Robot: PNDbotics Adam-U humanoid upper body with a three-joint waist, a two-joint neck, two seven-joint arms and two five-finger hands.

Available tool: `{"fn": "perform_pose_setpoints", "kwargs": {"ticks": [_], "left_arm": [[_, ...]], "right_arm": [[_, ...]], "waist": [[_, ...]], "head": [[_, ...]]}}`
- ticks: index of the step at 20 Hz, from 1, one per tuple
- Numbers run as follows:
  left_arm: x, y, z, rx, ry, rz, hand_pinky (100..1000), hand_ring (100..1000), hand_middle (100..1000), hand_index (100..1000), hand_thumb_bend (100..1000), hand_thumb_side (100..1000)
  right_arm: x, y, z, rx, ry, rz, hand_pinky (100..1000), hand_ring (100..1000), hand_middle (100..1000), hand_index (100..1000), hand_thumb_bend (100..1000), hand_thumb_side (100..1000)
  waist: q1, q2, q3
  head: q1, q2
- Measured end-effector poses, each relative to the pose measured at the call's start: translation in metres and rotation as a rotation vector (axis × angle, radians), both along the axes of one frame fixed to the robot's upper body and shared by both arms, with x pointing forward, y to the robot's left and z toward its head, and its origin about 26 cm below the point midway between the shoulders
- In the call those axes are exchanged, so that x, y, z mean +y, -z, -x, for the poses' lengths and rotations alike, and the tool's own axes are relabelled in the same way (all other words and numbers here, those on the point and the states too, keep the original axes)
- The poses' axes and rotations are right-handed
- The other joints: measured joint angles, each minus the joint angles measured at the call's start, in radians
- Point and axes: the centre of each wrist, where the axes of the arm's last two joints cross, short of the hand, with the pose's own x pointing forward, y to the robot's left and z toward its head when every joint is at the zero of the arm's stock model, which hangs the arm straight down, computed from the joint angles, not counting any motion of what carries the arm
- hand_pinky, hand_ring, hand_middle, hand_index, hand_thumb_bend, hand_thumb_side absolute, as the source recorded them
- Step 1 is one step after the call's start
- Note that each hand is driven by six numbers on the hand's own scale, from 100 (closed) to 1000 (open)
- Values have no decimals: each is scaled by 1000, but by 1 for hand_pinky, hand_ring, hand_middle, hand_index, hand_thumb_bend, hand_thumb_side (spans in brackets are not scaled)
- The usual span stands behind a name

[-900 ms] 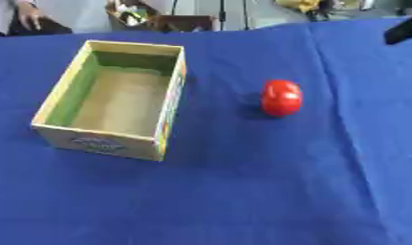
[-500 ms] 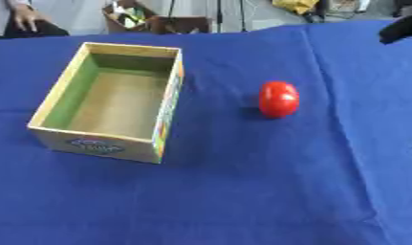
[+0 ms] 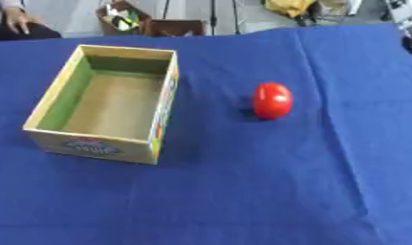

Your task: Pick up objects on the table and place them in the box.

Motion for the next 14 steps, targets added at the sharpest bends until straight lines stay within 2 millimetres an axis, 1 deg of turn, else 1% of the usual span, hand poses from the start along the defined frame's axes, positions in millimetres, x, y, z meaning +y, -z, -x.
{"fn": "perform_pose_setpoints", "kwargs": {"ticks": [3, 7, 12, 13, 14], "left_arm": [[0, 1, 0, 5, 1, -3, 100, 284, 367, 673, 100, 737], [-1, 2, 0, 11, 7, -7, 100, 284, 367, 673, 100, 738], [1, 3, 1, 19, 6, -17, 100, 284, 367, 673, 100, 738], [1, 3, 1, 19, 6, -17, 100, 284, 368, 673, 100, 739], [1, 3, 1, 19, 7, -17, 100, 284, 368, 673, 100, 739]], "right_arm": [[12, -17, 2, 41, 72, 192, 798, 809, 902, 981, 171, 1000], [28, -32, 3, 121, 132, 360, 825, 839, 909, 999, 194, 1000], [34, -40, -15, 256, 213, 506, 839, 858, 908, 1000, 331, 1000], [34, -40, -20, 282, 229, 529, 836, 859, 909, 1000, 381, 993], [35, -41, -24, 305, 241, 546, 836, 863, 913, 1000, 410, 959]], "waist": [[-3, -6, 3], [-7, -9, 7], [-11, -10, 10], [-12, -10, 10], [-12, -10, 10]], "head": [[-7, 4], [-17, 9], [-26, 9], [-27, 9], [-27, 9]]}}
